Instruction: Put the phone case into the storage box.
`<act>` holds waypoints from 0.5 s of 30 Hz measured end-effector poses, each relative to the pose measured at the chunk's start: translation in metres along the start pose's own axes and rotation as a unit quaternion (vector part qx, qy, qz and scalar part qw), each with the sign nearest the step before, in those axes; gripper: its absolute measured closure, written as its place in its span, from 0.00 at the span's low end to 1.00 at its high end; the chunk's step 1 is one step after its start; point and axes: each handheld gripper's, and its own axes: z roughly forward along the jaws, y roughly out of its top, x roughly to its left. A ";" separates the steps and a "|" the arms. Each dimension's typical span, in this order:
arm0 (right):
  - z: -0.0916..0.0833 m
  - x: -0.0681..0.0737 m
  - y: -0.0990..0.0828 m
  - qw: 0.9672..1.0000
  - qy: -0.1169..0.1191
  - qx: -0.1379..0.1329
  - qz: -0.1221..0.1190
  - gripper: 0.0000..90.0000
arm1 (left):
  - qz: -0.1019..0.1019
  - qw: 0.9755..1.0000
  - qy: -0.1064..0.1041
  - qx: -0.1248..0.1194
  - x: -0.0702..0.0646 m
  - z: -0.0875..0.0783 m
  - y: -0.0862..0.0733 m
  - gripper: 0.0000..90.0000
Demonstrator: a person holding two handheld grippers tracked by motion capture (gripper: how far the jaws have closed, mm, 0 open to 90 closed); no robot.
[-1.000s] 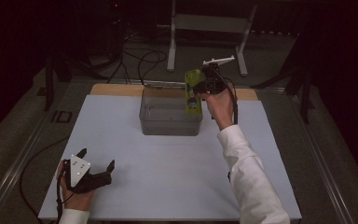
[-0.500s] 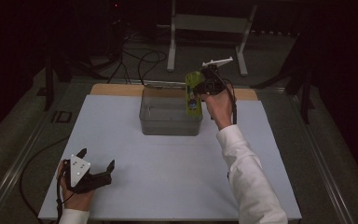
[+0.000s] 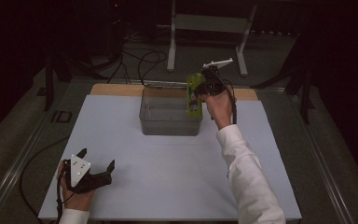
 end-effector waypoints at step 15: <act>0.010 -0.002 -0.001 1.000 -0.011 0.012 0.005 0.87 | -0.001 1.000 0.001 -0.003 0.001 -0.001 0.000 0.00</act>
